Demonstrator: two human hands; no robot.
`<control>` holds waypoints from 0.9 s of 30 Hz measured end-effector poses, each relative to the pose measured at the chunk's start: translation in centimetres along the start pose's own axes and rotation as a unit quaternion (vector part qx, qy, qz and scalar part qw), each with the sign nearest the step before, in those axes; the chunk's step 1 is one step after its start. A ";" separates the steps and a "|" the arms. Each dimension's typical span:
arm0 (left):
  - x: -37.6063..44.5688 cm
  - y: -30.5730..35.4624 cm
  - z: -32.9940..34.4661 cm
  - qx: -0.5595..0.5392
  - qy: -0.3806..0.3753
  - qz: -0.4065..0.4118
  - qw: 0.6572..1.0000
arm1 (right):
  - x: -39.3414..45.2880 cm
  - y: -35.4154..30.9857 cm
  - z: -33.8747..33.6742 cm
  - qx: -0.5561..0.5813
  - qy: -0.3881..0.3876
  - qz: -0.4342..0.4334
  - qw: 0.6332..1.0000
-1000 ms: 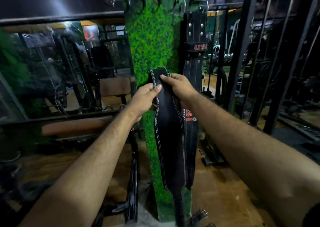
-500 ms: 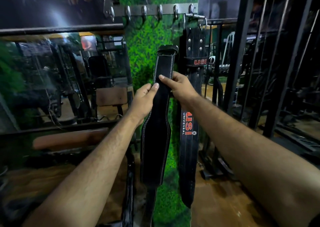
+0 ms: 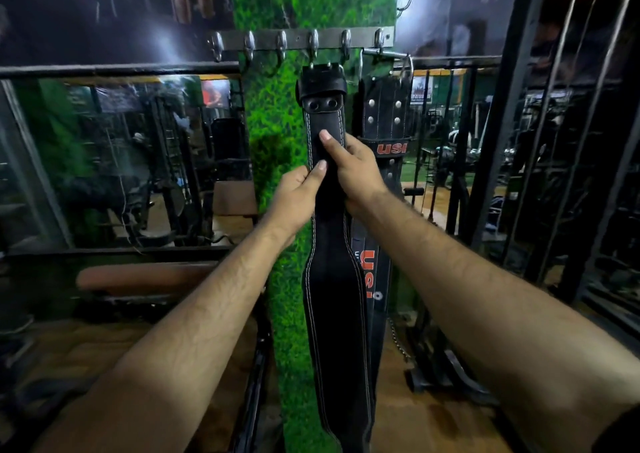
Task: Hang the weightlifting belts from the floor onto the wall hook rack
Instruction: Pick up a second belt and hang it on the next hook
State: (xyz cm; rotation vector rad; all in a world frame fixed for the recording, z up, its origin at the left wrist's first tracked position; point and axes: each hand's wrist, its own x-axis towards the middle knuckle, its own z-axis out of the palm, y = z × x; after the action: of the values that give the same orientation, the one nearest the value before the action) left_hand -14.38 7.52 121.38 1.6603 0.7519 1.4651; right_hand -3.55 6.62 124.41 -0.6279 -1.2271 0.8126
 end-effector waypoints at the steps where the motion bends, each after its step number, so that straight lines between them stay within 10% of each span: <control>1: 0.5 0.1 0.2 0.004 -0.002 0.007 1.000 | 0.3 -0.4 -0.3 0.002 0.001 0.006 1.000; 8: 0.4 -0.7 2.7 0.016 0.058 0.086 0.994 | 2.8 -3.4 -1.0 0.044 0.008 -0.033 0.998; 27: -2.3 -7.0 -3.5 0.129 -0.180 -0.104 0.970 | 3.3 0.8 -1.5 0.110 0.086 0.004 0.990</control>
State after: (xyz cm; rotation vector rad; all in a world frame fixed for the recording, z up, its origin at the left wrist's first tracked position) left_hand -17.73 9.82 114.28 1.9087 0.9051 0.9146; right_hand -1.78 9.83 125.27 -0.5127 -0.9629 0.8681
